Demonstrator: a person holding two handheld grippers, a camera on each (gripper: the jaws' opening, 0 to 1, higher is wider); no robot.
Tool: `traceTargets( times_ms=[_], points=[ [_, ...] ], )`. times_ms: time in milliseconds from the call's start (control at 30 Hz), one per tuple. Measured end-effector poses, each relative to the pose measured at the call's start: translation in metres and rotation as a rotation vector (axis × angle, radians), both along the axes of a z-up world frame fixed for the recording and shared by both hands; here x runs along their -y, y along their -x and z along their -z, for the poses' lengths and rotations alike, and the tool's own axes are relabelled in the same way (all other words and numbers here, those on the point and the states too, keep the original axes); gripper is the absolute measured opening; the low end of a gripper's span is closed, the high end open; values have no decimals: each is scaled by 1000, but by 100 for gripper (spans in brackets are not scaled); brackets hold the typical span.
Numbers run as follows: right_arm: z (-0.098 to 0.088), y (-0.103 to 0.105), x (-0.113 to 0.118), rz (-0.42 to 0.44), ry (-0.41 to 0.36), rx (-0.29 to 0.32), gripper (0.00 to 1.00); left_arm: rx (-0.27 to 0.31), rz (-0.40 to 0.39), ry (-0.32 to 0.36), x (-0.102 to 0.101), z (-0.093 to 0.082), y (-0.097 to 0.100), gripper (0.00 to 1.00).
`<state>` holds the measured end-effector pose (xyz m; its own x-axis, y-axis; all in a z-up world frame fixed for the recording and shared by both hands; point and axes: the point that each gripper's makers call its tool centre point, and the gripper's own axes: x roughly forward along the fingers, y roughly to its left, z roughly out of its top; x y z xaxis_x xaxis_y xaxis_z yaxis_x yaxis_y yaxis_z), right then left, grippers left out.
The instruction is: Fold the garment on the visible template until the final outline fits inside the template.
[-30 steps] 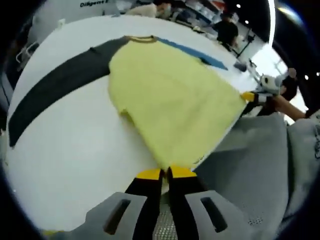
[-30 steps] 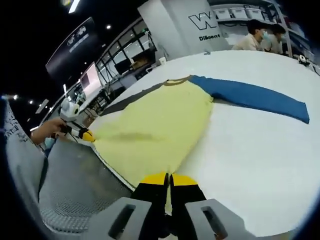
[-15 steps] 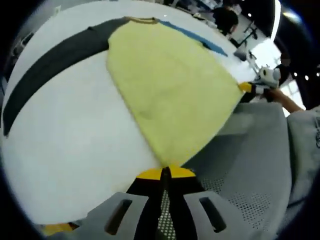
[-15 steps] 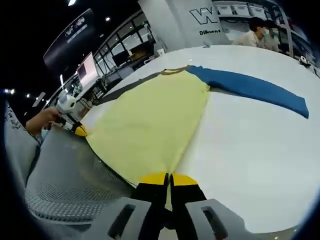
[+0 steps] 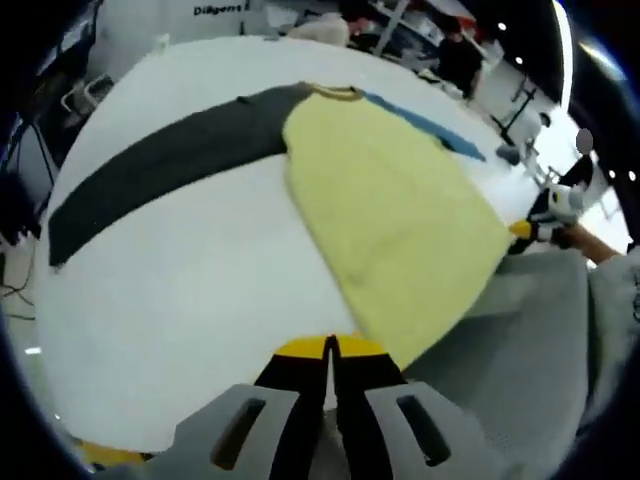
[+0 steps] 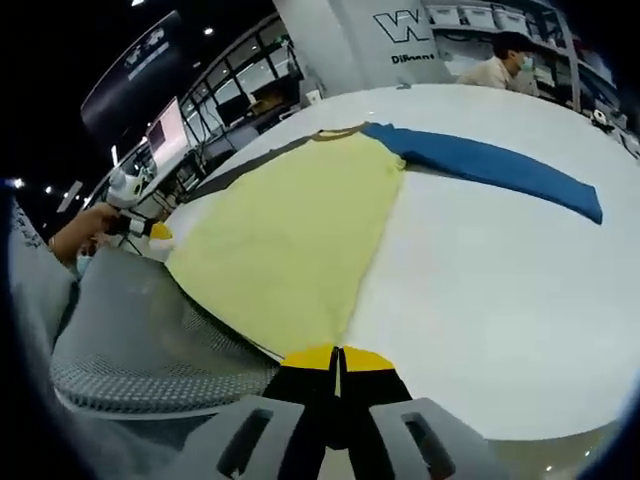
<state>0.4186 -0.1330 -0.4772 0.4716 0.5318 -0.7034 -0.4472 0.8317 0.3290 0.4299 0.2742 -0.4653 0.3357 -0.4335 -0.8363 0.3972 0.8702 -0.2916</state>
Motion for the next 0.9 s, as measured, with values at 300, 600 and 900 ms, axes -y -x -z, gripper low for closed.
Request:
traceTargets(
  times_ms=[300,600,900],
  points=[
    [-16,-19,20,63,-4,117,0,245,-183,13,-31,-16,-48,1],
    [-51,-48,22,92,12,272,27,419,-323,-64,-77,-41,-76,44],
    [-71,-54,15,98,6,337,49,449,-484,-29,-119,-39,-103,68]
  ],
)
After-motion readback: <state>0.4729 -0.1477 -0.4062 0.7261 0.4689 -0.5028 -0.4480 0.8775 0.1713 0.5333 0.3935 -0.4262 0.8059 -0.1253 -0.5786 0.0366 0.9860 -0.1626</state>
